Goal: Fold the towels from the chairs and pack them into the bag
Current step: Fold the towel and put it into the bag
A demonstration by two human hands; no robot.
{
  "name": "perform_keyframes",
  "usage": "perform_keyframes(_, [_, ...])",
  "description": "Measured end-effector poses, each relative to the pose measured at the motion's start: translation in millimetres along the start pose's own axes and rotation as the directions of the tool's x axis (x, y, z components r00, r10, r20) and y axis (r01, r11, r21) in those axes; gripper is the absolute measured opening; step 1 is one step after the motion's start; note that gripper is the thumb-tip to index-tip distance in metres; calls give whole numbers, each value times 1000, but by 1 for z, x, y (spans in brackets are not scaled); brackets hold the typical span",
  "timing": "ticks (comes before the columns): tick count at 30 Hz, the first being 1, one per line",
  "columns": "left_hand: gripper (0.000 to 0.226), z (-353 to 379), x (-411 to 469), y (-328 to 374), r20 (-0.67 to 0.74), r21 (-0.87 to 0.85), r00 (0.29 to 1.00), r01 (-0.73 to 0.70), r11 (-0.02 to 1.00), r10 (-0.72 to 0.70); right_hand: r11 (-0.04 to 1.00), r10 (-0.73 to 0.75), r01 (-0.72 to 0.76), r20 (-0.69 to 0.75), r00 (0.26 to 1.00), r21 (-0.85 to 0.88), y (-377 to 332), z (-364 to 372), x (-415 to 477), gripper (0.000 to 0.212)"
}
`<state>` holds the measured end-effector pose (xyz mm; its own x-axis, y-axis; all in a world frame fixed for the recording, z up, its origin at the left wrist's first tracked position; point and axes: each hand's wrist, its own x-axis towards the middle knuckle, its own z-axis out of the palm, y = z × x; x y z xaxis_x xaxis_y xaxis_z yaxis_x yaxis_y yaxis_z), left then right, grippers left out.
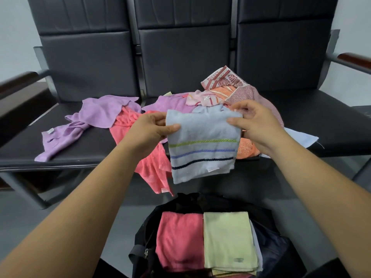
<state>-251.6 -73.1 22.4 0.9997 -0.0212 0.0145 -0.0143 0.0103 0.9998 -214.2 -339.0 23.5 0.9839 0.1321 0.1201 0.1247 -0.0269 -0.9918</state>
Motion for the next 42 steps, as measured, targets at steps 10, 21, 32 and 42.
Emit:
perform_keyframes(10, [12,5,-1,0,-198,37,960,-196,980,199,996,29,-38,111,993,79,1,-8,8,37])
perform_keyframes(21, [25,15,-13,5,-271,-5,912,-320,947,307,989,-142,143,51,989,-21,-7,-5,-1,18])
perform_keyframes(32, [26,9,-4,-29,-169,-216,985,-70,974,33,791,247,-372,303,920,486,33,15,-9,46])
perform_keyframes(42, [52,-10,-32,-139,-146,47,910,399,916,-389,726,613,-613,111,782,312,164,53,-54,30])
